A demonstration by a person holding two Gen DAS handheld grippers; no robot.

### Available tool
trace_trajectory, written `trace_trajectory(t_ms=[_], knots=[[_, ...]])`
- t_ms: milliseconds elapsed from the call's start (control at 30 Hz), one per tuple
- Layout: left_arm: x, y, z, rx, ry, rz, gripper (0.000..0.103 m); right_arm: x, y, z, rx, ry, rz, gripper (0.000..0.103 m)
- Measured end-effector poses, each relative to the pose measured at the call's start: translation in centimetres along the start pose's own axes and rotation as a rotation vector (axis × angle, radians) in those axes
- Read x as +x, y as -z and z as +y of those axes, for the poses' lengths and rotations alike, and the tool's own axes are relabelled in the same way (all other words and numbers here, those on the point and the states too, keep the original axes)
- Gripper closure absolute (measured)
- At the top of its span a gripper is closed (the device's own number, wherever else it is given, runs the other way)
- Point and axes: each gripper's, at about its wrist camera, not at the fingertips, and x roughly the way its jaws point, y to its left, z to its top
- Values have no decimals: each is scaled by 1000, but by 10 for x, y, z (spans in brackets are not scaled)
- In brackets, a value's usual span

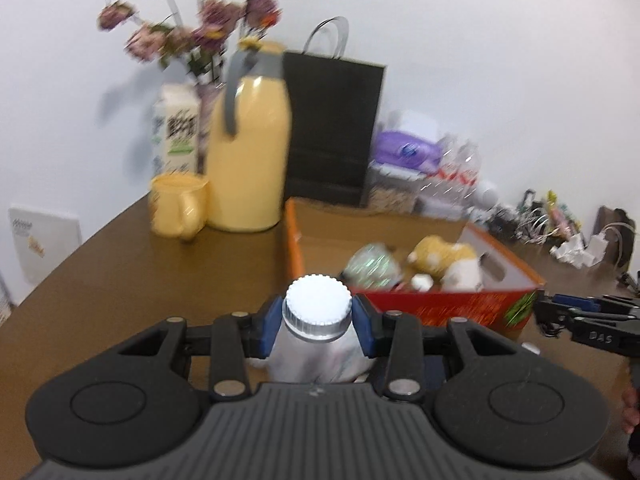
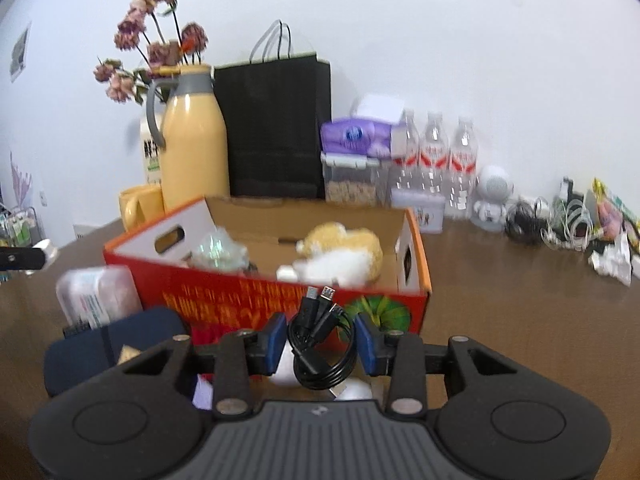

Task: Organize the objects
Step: 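Carry the cap with the left tool and cable with the right tool into the box, open both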

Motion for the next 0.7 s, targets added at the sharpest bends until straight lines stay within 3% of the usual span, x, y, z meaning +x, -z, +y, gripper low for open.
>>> trace_trajectory(t_ms=[233, 467, 600, 700], knots=[[35, -34, -36, 28, 64, -64, 64, 17, -42, 16, -29, -30, -68, 67], [97, -55, -63, -3, 13, -47, 64, 60, -67, 32, -13, -67, -65, 67], [126, -47, -68, -50, -3, -25, 64, 86, -64, 31, 33, -63, -53, 67], [142, -39, -69, -21, -22, 18, 64, 98, -55, 25, 44, -60, -8, 67]])
